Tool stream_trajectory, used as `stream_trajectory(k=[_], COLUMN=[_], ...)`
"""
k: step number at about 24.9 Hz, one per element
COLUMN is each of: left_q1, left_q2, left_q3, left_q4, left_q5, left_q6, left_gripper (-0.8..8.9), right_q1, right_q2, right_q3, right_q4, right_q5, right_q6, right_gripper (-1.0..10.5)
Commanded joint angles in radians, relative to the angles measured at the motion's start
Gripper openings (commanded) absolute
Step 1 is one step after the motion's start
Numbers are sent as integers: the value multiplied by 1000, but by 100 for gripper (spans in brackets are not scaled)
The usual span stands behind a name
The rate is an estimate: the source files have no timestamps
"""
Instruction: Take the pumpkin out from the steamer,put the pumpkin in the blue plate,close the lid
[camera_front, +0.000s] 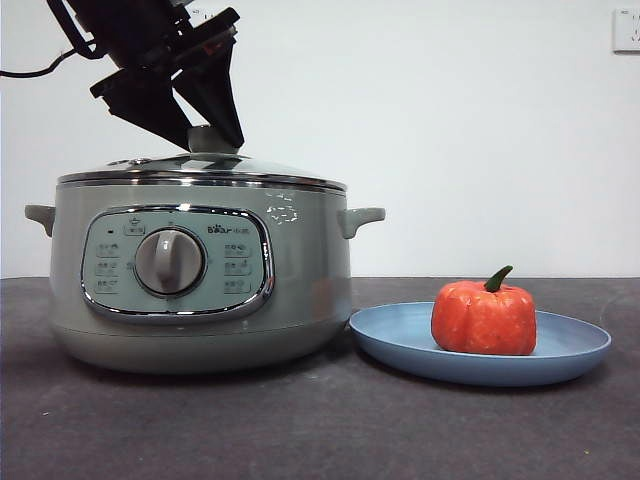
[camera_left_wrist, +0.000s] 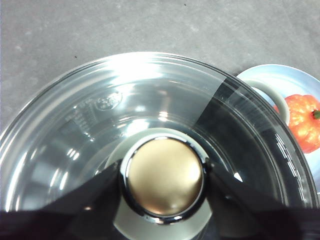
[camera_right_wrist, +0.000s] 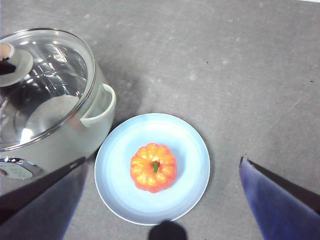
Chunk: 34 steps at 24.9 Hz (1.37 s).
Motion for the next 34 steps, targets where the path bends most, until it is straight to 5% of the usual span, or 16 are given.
stream_trajectory(k=[1,8,10,12,13,15,19,27,34], left_q1=[-4,-4,-4,-4,-4,-4,-5,-4,-4], left_q2=[12,-135,-199,-266,-298,-357,-467,-821,-920], left_q3=[-10,-10,-10,-10,-10,-11,-54,-494,-554], left_q4=[-14,-31,-60,-92,-105,-124,-133,84,68], left_q5=[9,9,9,8,4,-28,-100,-138,-151], left_q6=[-21,-34,-34,-34,-34,-30,-5,-56,-64], left_gripper=[390,371,237,17,-9,-9,-9,-9,-8], right_q1=[1,1,2,2,2,2,10,58,60], right_q2=[0,0,-1,-1,-1,-1,-76,-338,-348], right_q3=[-6,-6,-6,-6,-6,-7,-93,-499,-552], right_q4=[0,3,29,69,91,127,262,566,576], right_q5=[3,2,2,-3,-4,-4,-3,2,6], right_q6=[10,10,8,0,-4,-14,-14,10,91], right_gripper=[504,500,494,295,142,-13,-12,-12,-11])
